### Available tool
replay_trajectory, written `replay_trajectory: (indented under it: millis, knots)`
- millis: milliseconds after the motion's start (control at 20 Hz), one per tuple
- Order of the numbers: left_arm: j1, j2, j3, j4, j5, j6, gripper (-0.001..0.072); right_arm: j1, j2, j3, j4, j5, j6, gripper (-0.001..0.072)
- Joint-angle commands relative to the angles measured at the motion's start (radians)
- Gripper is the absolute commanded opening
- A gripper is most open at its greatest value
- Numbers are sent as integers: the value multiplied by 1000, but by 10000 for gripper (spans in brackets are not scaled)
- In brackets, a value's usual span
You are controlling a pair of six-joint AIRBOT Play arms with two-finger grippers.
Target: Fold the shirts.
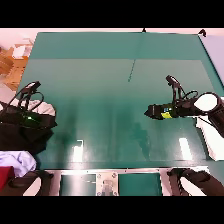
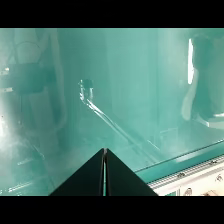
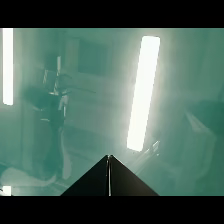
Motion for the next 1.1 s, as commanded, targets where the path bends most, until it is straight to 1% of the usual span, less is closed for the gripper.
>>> replay_trajectory:
  millis: [0,50,100,150,200,250,350,450,600,700,850,900,950,1000,1050]
  knots:
    - [0,1,-1,13,14,-2,22,3,1,0,1,0,0,13]
    - [0,1,-1,37,20,-12,22,3,1,0,1,0,0,13]
    - [0,1,0,77,31,-50,23,3,1,0,1,0,0,13]
    - [1,1,2,136,56,-77,265,3,1,0,1,0,0,13]
    - [0,1,2,200,92,-84,674,3,1,0,1,0,0,13]
    - [0,1,2,280,148,-80,720,3,1,0,1,0,0,13]
    - [1,0,1,462,277,-80,720,3,1,0,1,0,0,13]
    - [1,-29,1,601,409,-80,720,3,1,0,1,0,0,13]
    - [1,-189,1,628,499,-65,720,3,1,0,1,0,0,13]
    - [1,-318,1,629,510,-18,720,3,1,0,1,0,0,13]
    - [1,-482,1,630,514,-19,720,3,1,0,1,0,0,13]
    - [1,-512,2,632,510,-19,645,3,1,0,1,0,0,13]
    - [1,-523,2,638,509,-19,411,3,1,0,1,0,0,13]
    - [0,-520,5,649,513,-19,138,3,1,0,1,0,0,13]
    - [0,-520,22,654,504,-19,20,3,1,0,1,0,0,13]
